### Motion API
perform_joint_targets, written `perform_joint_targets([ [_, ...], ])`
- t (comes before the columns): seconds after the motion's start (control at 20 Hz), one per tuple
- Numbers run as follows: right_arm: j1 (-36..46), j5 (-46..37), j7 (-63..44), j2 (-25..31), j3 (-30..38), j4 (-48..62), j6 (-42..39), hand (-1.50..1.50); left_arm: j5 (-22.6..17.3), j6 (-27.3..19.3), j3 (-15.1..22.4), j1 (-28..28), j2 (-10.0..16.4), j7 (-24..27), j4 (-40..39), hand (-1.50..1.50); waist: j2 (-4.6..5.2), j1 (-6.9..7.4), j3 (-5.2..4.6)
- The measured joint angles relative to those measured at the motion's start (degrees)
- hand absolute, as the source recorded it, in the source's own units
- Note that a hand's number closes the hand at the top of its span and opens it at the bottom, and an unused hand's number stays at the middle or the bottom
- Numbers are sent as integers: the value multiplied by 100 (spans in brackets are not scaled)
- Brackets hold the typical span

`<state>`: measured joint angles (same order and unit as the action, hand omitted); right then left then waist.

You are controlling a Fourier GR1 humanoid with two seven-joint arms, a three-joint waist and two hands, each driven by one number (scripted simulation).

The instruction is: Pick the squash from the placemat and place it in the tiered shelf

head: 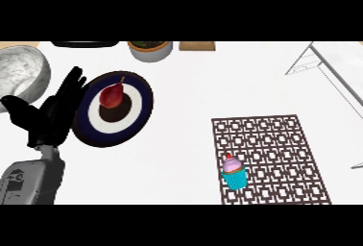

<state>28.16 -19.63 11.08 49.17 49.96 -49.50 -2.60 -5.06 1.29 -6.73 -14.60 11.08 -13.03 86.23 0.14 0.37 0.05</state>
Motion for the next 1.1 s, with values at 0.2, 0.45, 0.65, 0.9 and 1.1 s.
perform_joint_targets([
  [0.2,-6,364,-114,510,69,530,-922,-150,-24,21,-46,9,8,51,-37,0,-3,-19,-1],
  [0.45,-360,750,12,1325,446,1383,-1838,-150,-9,6,-45,46,6,-2,28,0,-7,-47,2],
  [0.65,-837,996,480,1932,800,2058,-2531,-150,3,-29,-28,98,-34,-29,114,0,-10,-81,7],
  [0.9,-1416,1278,1166,2456,1151,2683,-3440,-150,-52,54,-132,106,47,43,13,0,-12,-121,13],
  [1.1,-1913,1301,1638,2622,1195,2757,-3498,-150,-41,24,-131,178,24,48,105,0,-20,-124,17],
])
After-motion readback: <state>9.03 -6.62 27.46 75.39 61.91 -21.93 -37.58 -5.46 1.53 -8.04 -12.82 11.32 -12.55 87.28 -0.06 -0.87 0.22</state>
